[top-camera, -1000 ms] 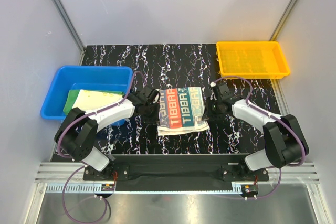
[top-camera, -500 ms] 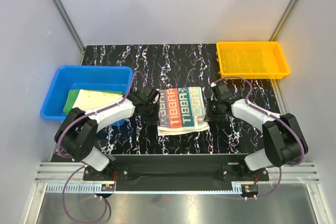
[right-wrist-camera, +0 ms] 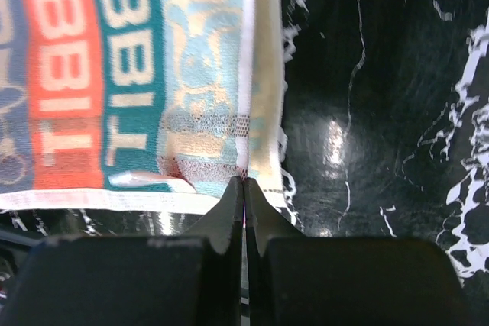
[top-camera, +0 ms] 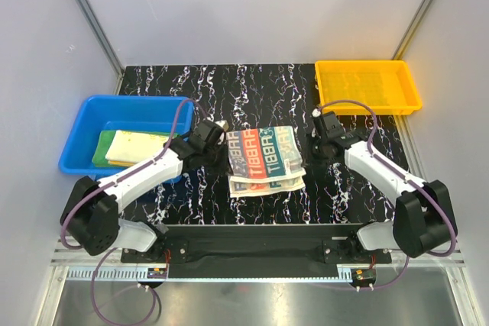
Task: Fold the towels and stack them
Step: Fold the towel
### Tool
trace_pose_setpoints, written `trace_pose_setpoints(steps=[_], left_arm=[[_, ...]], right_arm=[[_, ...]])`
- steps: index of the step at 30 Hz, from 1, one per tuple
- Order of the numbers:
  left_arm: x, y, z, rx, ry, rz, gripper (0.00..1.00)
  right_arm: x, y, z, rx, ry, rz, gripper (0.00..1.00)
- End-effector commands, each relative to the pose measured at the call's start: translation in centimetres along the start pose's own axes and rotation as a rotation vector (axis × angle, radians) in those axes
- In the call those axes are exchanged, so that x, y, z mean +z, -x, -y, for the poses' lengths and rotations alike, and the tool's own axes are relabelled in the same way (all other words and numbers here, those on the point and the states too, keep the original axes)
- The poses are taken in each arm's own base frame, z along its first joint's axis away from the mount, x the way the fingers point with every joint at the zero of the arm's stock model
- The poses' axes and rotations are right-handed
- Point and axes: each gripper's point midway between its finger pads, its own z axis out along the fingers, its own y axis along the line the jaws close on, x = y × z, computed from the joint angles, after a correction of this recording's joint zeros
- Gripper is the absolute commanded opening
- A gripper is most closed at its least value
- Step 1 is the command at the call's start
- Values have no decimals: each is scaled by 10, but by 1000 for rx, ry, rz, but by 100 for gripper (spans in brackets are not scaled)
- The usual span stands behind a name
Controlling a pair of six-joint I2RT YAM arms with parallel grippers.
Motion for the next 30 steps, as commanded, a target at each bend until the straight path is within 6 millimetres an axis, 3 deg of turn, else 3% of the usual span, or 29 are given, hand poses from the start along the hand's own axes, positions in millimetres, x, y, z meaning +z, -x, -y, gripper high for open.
trace_pose_setpoints(steps=[1, 7, 12, 17, 21, 26, 28, 30], left_arm=[[12, -30, -7, -49, -40, -34, 0], [35, -53, -17, -66, -61, -92, 0], [40, -56, -23, -51, -40, -103, 0], [43, -64, -30, -45, -17, -125, 0], [42, -67, -33, -48, -3, -131, 0], [16, -38, -16, -12, 1, -74, 0], [9, -38, -14, -9, -2, -63, 0], [14, -49, -16, -13, -13, -81, 0]], right_arm=[[12, -33, 18, 50, -58, -65, 0], [38, -53, 28, 96, -78, -113, 0], [43, -58, 30, 115, -91, -123, 0], [41, -62, 40, 116, -134, -123, 0], [37, -53, 29, 102, -93, -119, 0], [12, -28, 19, 68, -95, -84, 0], [6, -34, 20, 80, -103, -106, 0], [11, -48, 26, 94, -107, -126, 0]])
